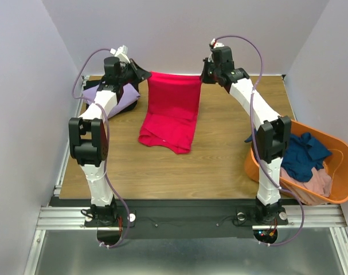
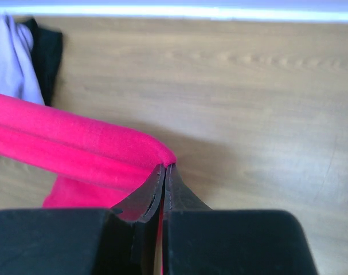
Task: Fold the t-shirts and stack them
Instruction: Fold the tshirt
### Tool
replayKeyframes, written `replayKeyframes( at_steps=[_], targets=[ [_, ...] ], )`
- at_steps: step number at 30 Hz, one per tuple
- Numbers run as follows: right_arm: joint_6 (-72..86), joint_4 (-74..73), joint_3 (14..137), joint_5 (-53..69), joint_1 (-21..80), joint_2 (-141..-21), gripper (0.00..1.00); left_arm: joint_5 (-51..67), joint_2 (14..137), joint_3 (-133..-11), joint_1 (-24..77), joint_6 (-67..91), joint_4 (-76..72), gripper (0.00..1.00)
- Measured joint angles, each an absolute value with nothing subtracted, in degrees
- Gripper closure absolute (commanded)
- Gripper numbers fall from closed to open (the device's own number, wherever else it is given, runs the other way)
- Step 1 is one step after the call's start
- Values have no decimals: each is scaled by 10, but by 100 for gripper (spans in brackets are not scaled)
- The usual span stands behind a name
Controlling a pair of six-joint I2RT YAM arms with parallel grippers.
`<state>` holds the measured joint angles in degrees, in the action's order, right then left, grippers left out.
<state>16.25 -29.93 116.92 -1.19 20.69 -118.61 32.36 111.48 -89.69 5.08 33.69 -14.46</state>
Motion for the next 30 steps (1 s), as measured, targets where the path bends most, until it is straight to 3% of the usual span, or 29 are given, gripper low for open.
replayKeyframes(
  at_steps=[4,12,30],
  targets=[
    [165,-295,1264,-32,205,-1218,99,328,1158,-1000,50,341,-139,100],
    [159,-289,1301,-38,201,-1222,100,334,1161,-1025,50,344,-142,100],
    [137,-279,1049,16,200,-1174,100,350,1073,-707,51,315,-180,100]
  ],
)
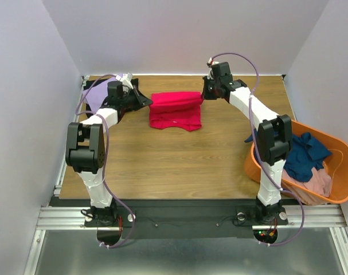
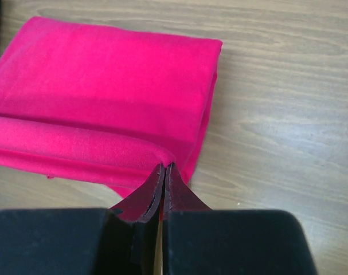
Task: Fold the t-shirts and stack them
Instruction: Fold the tshirt
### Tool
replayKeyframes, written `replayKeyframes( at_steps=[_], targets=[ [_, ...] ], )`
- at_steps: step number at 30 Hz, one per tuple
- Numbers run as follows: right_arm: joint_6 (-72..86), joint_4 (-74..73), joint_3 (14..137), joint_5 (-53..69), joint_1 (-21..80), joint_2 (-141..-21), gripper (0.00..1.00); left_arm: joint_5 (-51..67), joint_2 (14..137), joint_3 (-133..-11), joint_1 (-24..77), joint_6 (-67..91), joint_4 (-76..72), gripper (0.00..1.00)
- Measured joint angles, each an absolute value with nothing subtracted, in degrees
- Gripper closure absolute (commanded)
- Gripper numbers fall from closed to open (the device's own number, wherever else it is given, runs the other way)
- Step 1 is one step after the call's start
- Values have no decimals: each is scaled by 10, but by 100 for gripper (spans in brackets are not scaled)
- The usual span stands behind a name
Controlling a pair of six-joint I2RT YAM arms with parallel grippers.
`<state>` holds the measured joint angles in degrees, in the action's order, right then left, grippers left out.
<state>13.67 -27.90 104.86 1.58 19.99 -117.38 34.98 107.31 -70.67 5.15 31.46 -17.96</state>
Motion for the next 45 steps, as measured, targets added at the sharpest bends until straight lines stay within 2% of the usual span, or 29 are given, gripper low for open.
replayKeyframes(
  at_steps=[5,6,7,8,9,10,11,12,14,15,17,23,33,37,45],
  targets=[
    [138,-274,994,34,201,-1132,100,354,1052,-681,52,291,-171,99],
    [139,-271,988,35,201,-1127,100,354,1051,-680,52,289,-169,91],
    [140,-268,974,38,202,-1119,94,354,1050,-678,52,284,-164,81],
    [141,-264,958,42,203,-1110,86,353,1048,-676,52,278,-159,62],
    [141,-261,947,44,203,-1105,76,352,1047,-673,52,278,-155,57],
    [142,-261,930,46,205,-1097,61,349,1043,-666,52,274,-147,52],
    [141,-265,912,46,206,-1090,55,343,1037,-658,51,269,-136,35],
    [143,-266,898,46,206,-1083,50,339,1029,-650,50,264,-127,25],
    [145,-269,867,48,207,-1066,42,328,1012,-636,48,262,-106,9],
    [146,-273,856,48,207,-1059,41,324,1001,-632,48,258,-95,7],
    [150,-284,841,48,207,-1043,39,310,973,-629,47,259,-71,2],
    [153,-298,868,33,207,-1016,39,290,936,-661,46,263,-58,2],
    [182,-281,1068,30,207,-1182,41,284,1112,-812,48,285,-57,1],
    [192,-290,1061,33,207,-1219,41,288,1153,-833,48,295,-53,1],
    [197,-297,1007,57,207,-1220,40,294,1174,-837,48,311,-49,1]
  ],
)
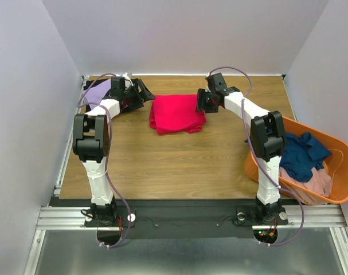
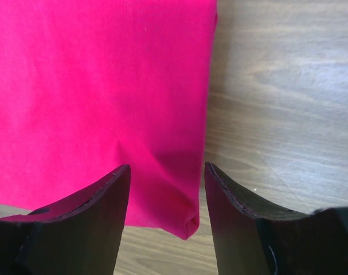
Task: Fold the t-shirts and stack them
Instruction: Neatly place the folded tshirt to the corner
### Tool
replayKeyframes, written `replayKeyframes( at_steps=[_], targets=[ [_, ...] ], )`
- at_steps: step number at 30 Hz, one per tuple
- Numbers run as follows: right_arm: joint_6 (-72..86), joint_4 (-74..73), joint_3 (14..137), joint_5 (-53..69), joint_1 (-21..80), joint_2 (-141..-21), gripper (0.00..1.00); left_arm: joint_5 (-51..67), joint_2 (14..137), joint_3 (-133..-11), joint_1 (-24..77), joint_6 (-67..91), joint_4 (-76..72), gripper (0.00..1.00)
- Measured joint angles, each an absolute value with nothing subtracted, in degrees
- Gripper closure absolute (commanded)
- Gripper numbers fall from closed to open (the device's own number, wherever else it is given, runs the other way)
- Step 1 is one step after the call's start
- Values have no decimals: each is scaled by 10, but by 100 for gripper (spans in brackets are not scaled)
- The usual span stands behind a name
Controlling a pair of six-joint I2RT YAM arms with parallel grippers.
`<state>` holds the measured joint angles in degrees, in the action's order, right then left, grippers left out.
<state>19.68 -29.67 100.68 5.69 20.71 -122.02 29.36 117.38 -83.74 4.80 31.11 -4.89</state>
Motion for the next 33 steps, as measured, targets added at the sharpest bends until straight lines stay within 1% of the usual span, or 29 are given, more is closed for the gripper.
replayKeyframes(
  at_steps=[14,24,29,31,33],
  targets=[
    [207,-298,975,93,207,-1235,40,239,1204,-824,84,303,-21,1],
    [208,-299,960,100,211,-1238,41,237,1196,-799,97,298,-51,1],
    [210,-300,958,108,227,-1239,41,247,1196,-791,131,300,-73,2],
    [210,-300,958,112,236,-1239,41,252,1197,-791,145,301,-76,4],
    [210,-300,958,116,243,-1241,41,255,1198,-791,162,302,-77,14]
  ],
)
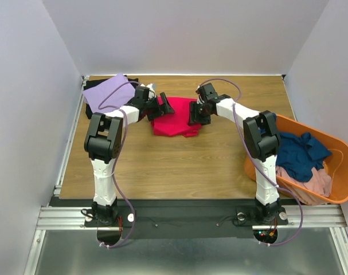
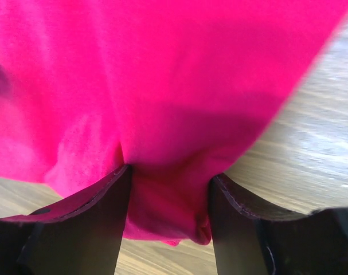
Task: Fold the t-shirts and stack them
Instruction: Neatly place the folded tshirt to the corner
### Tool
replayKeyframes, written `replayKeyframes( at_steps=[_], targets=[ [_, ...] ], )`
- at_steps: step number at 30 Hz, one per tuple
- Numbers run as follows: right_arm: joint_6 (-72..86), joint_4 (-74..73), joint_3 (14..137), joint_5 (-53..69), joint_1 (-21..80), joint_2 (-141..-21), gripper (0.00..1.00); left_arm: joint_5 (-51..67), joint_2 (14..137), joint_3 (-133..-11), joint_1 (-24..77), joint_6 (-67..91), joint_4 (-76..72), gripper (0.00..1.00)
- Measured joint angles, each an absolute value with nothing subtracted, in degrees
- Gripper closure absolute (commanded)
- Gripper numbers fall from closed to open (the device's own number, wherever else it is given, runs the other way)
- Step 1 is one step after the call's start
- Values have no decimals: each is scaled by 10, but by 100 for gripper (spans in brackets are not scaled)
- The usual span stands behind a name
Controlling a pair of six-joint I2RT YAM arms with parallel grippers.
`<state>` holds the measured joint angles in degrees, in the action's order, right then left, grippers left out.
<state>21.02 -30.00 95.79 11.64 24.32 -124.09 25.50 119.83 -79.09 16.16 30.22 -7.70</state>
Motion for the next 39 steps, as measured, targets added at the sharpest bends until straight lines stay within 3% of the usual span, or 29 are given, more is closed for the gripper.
replayKeyframes(
  at_steps=[1,2,4,5,6,13,18,26,33,39],
  targets=[
    [210,-300,958,118,247,-1242,41,255,1199,-791,168,303,-77,19],
    [210,-300,958,120,249,-1242,41,257,1201,-791,173,305,-76,34],
    [211,-300,958,121,251,-1242,41,260,1203,-791,179,307,-73,53],
    [211,-300,958,121,252,-1242,41,260,1206,-791,181,307,-66,67],
    [211,-300,958,122,252,-1242,41,259,1210,-789,183,307,-63,100],
    [212,-301,958,123,251,-1242,38,245,1211,-794,182,302,-36,100],
    [218,-301,945,118,251,-1233,27,221,1211,-835,170,269,33,100],
    [227,-307,923,114,237,-1191,21,196,1211,-1025,115,194,185,100],
    [225,-312,909,118,234,-1170,21,210,1226,-1226,84,178,218,100],
    [213,-317,909,121,234,-1170,21,254,1246,-1282,55,204,211,100]
  ],
)
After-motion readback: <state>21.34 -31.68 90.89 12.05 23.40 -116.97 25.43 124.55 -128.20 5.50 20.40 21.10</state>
